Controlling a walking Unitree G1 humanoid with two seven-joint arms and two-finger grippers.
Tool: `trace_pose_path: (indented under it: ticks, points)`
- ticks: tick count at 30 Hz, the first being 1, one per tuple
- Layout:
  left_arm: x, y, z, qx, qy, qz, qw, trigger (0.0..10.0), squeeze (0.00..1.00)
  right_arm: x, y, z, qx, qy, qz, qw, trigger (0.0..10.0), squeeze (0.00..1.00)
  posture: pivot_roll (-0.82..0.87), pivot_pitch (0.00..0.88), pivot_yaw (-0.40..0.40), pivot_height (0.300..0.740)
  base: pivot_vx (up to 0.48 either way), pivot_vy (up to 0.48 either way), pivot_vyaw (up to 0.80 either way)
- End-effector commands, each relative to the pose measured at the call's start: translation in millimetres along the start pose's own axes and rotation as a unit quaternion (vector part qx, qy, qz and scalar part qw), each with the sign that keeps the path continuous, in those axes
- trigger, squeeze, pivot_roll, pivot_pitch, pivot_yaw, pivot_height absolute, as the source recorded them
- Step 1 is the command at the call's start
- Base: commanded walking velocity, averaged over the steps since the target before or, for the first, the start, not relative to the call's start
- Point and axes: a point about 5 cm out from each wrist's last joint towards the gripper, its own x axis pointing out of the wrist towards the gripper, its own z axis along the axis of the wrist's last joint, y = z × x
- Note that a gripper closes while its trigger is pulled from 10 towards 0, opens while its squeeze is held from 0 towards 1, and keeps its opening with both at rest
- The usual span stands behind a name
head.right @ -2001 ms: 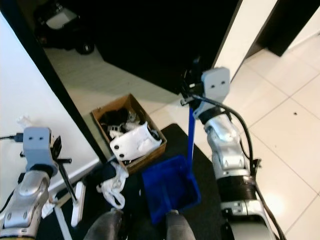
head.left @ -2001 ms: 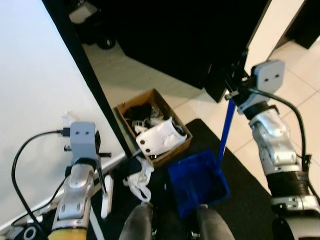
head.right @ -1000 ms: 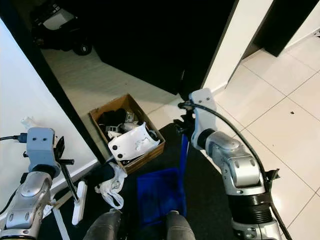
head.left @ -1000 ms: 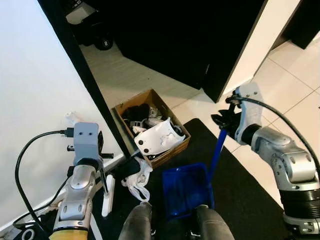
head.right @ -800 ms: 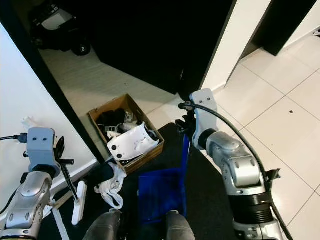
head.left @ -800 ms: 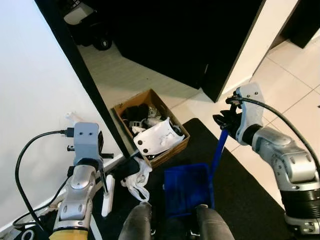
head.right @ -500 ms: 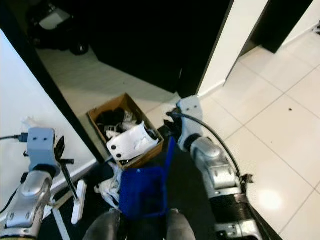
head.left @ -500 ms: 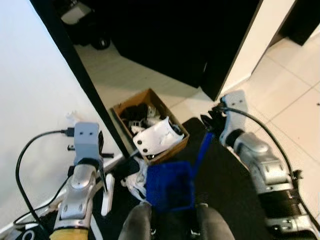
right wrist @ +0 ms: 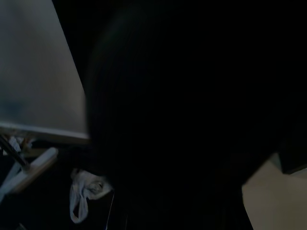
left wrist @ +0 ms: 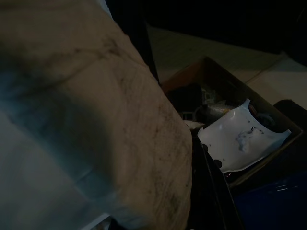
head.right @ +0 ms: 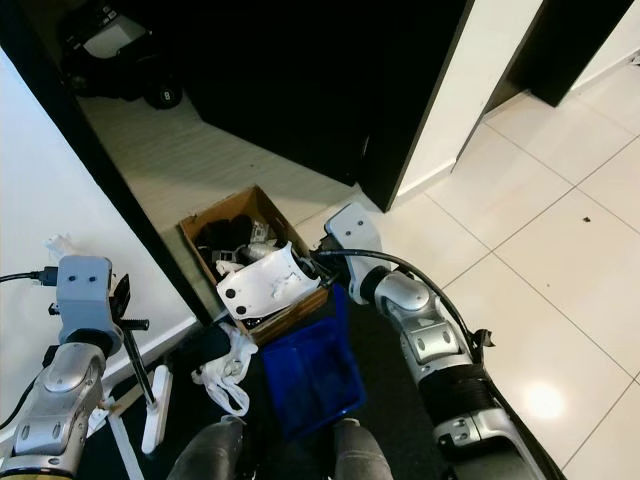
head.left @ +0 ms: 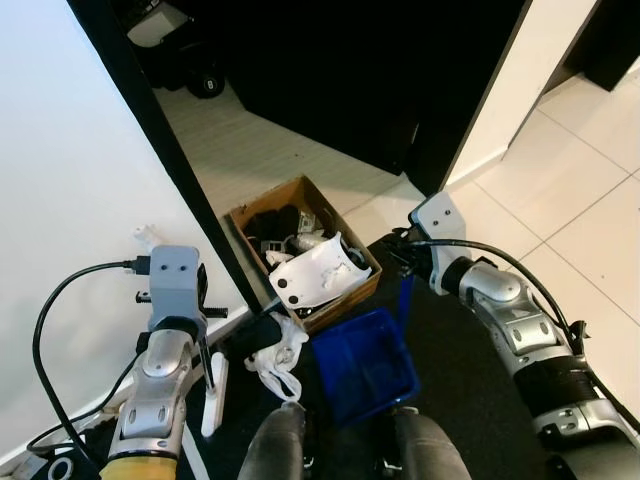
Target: Sweep floor
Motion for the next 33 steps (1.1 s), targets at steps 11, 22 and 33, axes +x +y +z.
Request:
trace_pose_path:
  ticks: [11,22,33]
  points:
    - [-3.2,3.6,-6.9,0.013,0.006,0.001,1.0,10.0,0.0,2.4,-9.5,-6.9,-0.038,-0.005,-0.024,0.999,10.0,0.0,0.06,0.179,0.025,0.74,0.0,0.0,0.0]
    - [-5.1,6.6,-9.6,0.017,0.009,0.003,1.0,10.0,0.0,11.2,-8.6,-7.9,-0.007,-0.035,-0.049,0.998,10.0,0.0,0.07,0.178,0.022,0.74,0.0,0.0,0.0]
    - [-4.6,6.1,-15.9,0.002,0.017,0.004,1.0,10.0,0.0,16.4,7.0,-21.2,-0.008,-0.03,-0.041,0.999,10.0,0.0,0.07,0.183,0.024,0.74,0.0,0.0,0.0]
